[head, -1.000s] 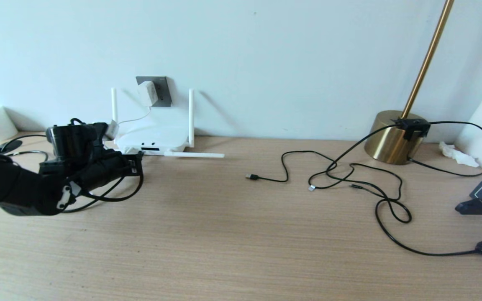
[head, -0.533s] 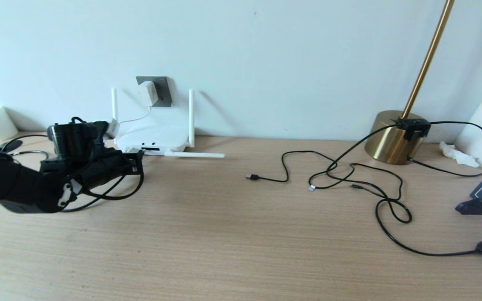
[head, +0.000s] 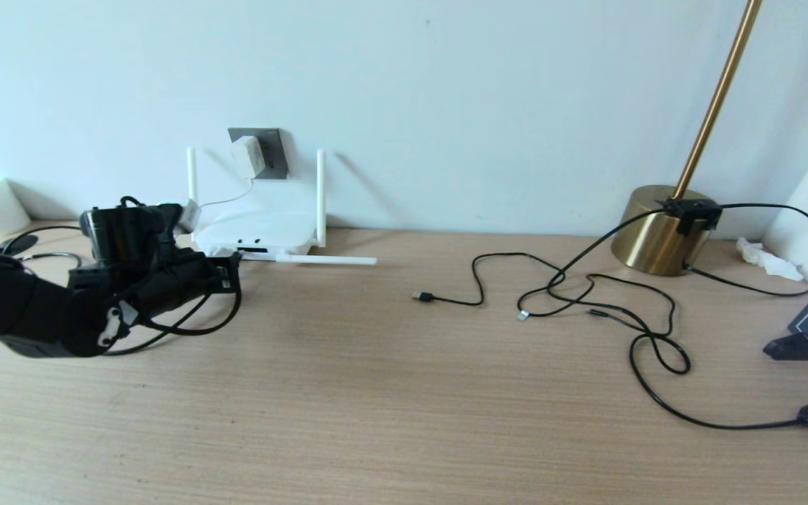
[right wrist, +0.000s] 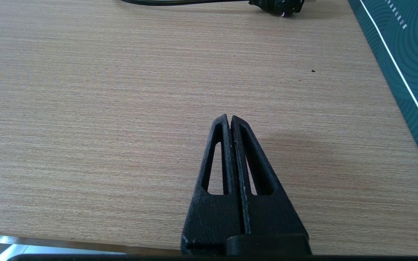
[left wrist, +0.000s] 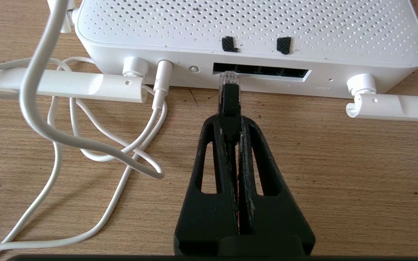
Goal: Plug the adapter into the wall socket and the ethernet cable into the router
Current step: Plug cable into router interface
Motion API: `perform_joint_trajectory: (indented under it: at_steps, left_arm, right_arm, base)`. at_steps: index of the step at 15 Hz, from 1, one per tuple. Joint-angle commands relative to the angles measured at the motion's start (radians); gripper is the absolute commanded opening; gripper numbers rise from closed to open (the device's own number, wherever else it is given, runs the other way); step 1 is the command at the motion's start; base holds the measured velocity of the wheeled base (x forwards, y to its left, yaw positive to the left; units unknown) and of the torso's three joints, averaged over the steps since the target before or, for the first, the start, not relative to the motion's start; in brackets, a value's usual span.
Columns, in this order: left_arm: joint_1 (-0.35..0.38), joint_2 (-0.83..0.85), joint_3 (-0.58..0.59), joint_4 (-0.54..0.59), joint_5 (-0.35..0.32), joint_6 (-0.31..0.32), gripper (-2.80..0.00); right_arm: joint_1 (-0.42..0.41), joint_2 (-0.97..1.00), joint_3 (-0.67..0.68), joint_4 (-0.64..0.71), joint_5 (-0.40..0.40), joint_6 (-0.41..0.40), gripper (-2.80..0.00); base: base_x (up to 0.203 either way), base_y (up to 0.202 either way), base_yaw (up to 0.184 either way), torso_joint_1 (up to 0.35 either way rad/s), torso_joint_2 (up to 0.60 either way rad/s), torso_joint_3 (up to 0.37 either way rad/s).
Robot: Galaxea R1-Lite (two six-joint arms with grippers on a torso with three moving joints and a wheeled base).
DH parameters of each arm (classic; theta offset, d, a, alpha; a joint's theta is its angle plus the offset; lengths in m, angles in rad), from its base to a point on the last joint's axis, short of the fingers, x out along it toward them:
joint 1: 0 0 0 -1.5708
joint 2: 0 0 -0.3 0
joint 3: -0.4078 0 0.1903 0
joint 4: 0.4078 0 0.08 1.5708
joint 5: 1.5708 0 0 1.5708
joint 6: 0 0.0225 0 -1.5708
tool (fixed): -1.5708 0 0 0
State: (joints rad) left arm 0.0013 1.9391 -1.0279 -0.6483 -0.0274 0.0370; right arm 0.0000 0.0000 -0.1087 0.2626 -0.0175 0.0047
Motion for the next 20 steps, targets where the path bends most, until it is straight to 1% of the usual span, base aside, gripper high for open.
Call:
perform_joint_trajectory:
  at_steps: [1,20]
  left_arm:
    - [0.000,0.003,0.000,-0.004,0.000,0.000,-2.80]
    - [0.000,-0.006,0.000,-0.004,0.000,0.001,-2.80]
  right_arm:
    - [0.000,0.001,0.000,0.001,0.000,0.000,-2.80]
    - [0.000,0.000,0.000,0.001,-0.001,0.000,-2.80]
  base:
    - [0.000,0.000,0.000,0.000,0.00,0.000]
    - [0.000,0.000,0.000,0.000,0.00,0.000]
